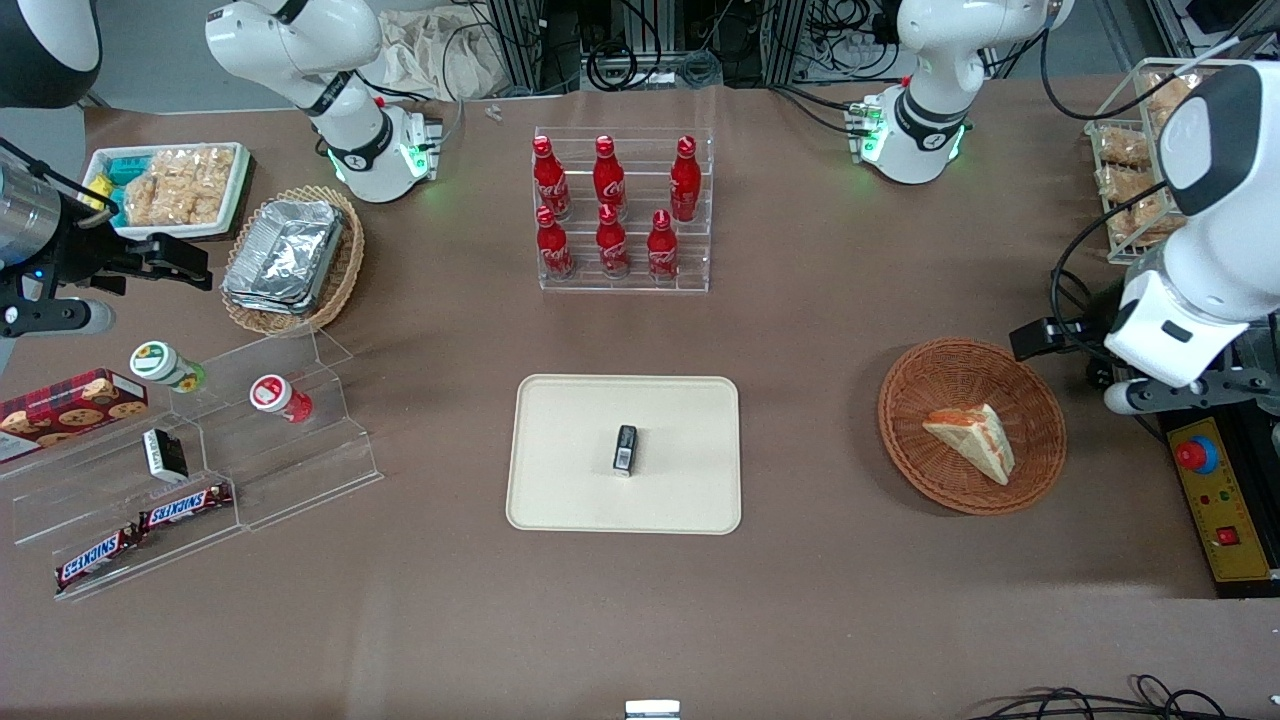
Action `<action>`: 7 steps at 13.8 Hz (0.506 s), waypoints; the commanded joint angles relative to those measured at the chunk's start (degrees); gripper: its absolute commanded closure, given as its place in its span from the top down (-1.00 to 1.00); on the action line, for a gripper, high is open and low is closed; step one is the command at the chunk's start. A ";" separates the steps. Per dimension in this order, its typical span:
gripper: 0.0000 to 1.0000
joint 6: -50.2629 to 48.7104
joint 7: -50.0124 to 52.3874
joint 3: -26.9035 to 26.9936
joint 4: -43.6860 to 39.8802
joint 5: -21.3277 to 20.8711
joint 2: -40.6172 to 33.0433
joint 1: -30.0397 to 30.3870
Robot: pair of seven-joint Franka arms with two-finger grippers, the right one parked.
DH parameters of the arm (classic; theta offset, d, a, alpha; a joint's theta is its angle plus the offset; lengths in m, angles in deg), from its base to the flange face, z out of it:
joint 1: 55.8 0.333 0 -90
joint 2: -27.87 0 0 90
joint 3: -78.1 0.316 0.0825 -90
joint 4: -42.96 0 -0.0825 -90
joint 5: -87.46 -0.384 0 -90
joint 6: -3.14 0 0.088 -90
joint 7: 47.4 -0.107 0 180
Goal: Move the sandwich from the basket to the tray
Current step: 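Move the left gripper over the wrapped sandwich in the wicker basket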
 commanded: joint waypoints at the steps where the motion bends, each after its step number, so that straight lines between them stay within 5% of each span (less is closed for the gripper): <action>1: 0.99 -2.00 -0.26 -0.27 -2.10 -0.23 1.87 0.32; 7: 0.97 2.45 9.02 2.61 3.85 -0.06 2.32 1.55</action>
